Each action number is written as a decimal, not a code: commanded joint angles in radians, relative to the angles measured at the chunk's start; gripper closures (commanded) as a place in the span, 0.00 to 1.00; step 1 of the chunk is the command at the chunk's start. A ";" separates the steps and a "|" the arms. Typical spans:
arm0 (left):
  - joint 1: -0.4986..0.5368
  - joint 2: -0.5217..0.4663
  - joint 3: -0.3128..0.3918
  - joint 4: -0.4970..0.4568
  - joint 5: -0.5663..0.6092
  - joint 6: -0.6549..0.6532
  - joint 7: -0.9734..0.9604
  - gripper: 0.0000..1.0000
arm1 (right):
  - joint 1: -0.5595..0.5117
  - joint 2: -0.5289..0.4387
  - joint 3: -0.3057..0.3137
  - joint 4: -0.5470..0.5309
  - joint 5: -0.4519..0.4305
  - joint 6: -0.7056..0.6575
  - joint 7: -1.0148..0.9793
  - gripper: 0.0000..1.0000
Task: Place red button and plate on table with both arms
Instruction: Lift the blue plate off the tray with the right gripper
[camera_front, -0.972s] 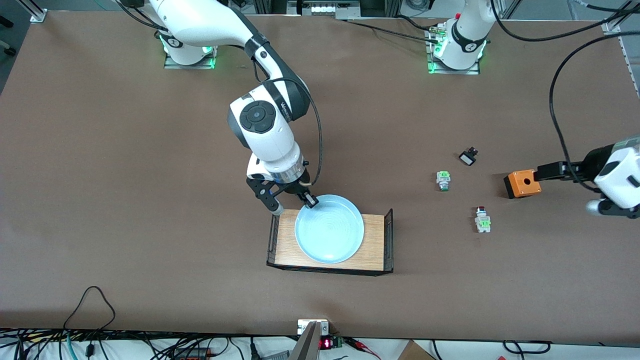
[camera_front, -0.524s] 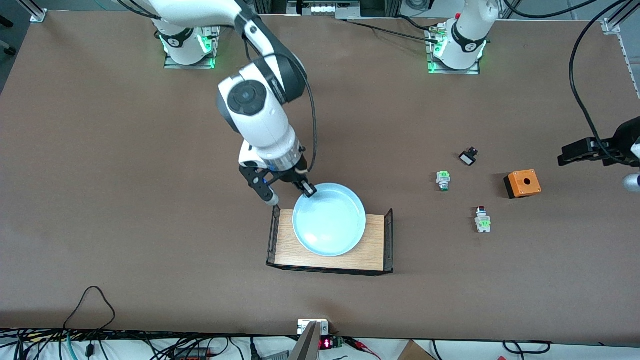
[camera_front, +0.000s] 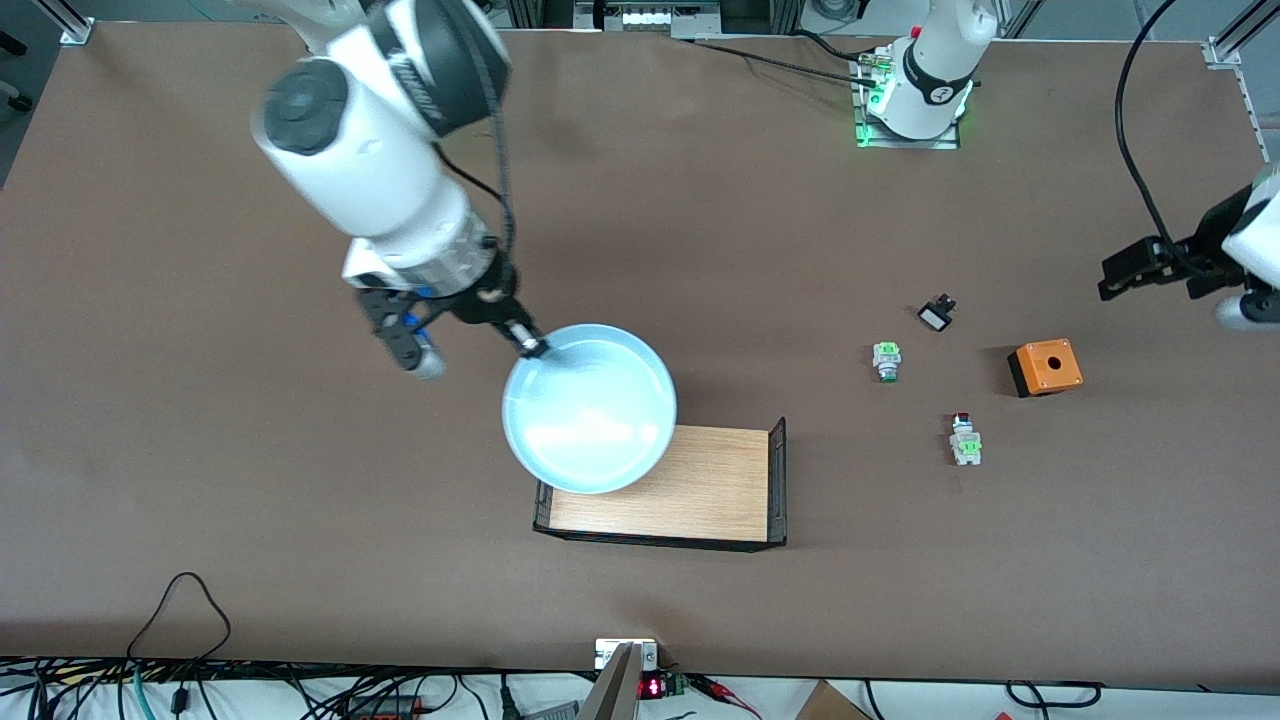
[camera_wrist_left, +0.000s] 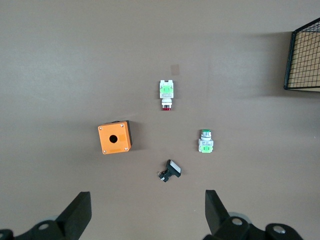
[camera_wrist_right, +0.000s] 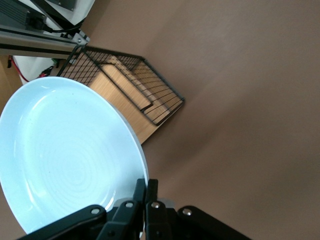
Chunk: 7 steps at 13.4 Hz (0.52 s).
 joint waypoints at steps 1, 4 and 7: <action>-0.001 -0.087 -0.007 -0.089 0.028 0.033 0.006 0.00 | -0.096 -0.051 0.014 -0.045 0.028 -0.098 -0.166 1.00; -0.001 -0.130 -0.007 -0.130 0.028 0.036 0.034 0.00 | -0.213 -0.086 0.014 -0.135 0.029 -0.178 -0.422 1.00; -0.001 -0.122 -0.006 -0.107 0.023 0.035 0.028 0.00 | -0.302 -0.134 0.012 -0.246 0.015 -0.195 -0.643 1.00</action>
